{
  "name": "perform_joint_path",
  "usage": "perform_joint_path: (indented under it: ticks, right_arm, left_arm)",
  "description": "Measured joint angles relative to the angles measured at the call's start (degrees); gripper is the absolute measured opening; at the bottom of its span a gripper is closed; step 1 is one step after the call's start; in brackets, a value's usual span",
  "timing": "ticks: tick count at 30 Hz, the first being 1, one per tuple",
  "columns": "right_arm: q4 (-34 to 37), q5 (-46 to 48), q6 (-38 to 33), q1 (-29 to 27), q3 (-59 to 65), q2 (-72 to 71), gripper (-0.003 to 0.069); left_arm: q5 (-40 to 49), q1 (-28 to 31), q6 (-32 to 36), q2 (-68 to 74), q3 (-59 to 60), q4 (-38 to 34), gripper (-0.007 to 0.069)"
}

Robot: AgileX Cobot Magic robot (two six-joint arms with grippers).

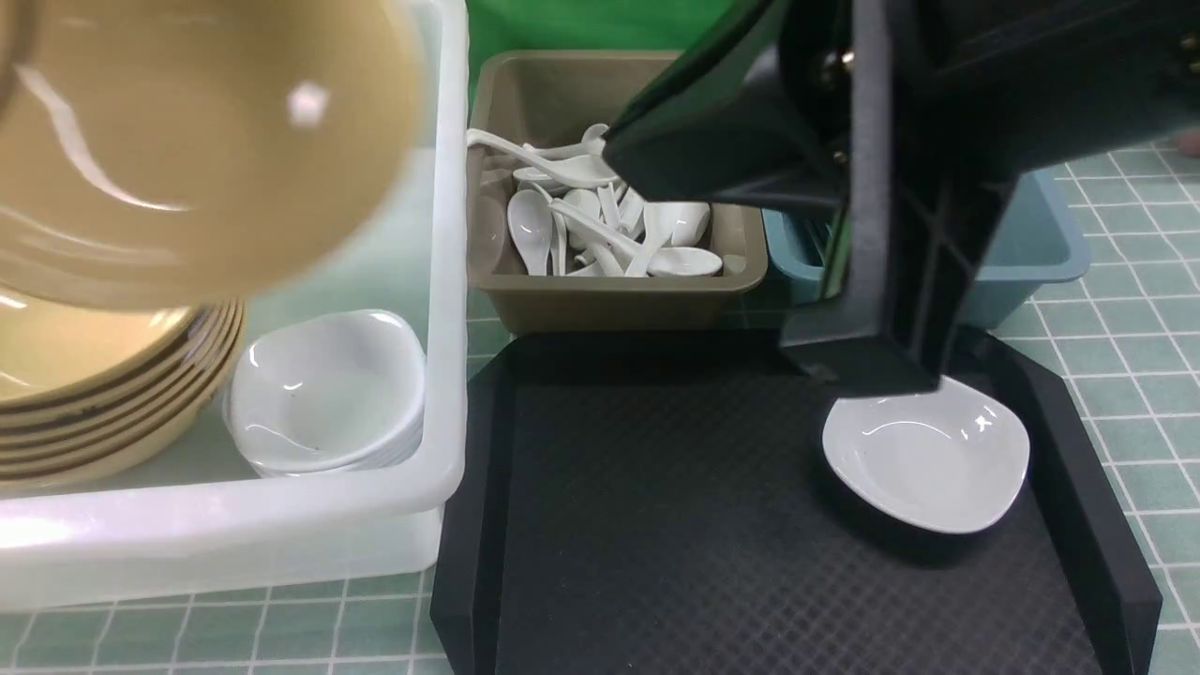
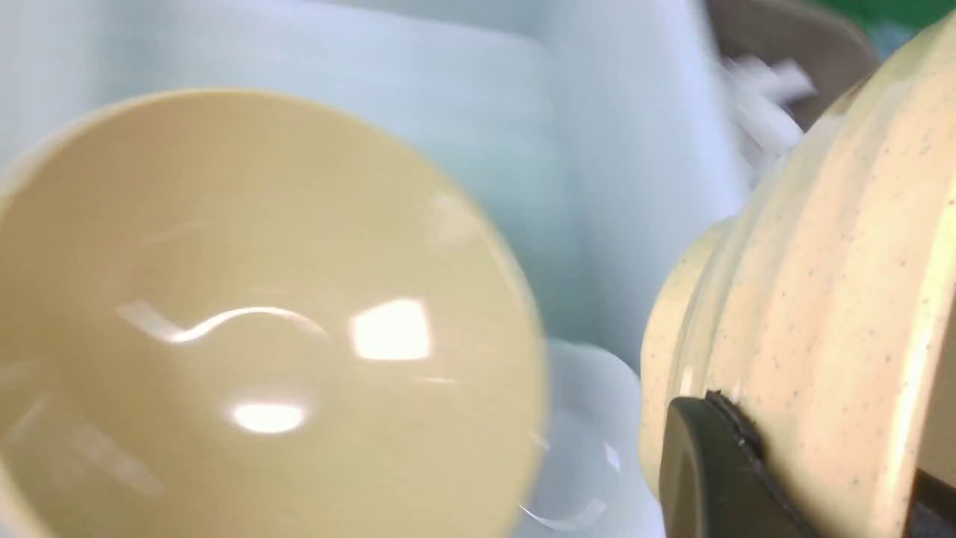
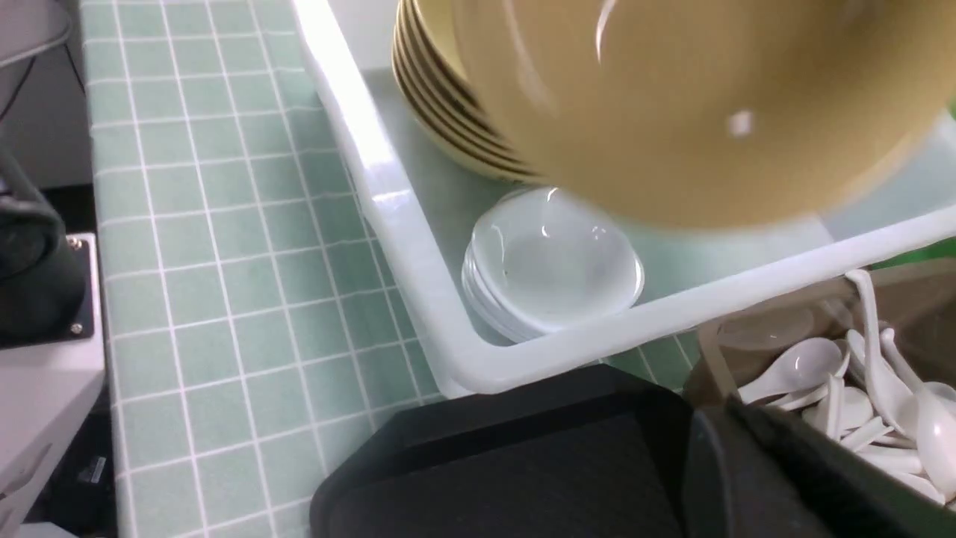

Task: On blue table put chopsticks spoon bowls plates into blue grey white boxes.
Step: 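Place the tan bowl onto the bowl stack in the left bin with the left gripper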

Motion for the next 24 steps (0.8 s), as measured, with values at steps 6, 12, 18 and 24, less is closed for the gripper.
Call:
perform_joint_path:
  ticks: [6, 12, 18, 24]
  right_arm:
    - [0.0, -0.1, -1.3, 0.0, -0.1, 2.4, 0.0047]
    - [2.6, -4.3, -5.4, 0.0, -0.1, 5.7, 0.0048]
    - [8.4, -7.4, -12.0, 0.0, -1.2, 9.2, 0.0048]
    - [9.4, -8.7, -14.7, 0.0, -2.8, 10.9, 0.0048]
  left_arm:
    - [-5.6, 3.9, -1.4, 4.8, 3.1, 1.6, 0.0008]
    - [-8.7, 4.0, -7.7, 10.5, 3.6, 11.0, 0.0008]
    - [-9.7, 4.0, -9.8, 15.7, 3.6, 15.2, 0.0015]
    - [-10.2, 4.0, -9.9, 18.7, 3.6, 16.2, 0.0113]
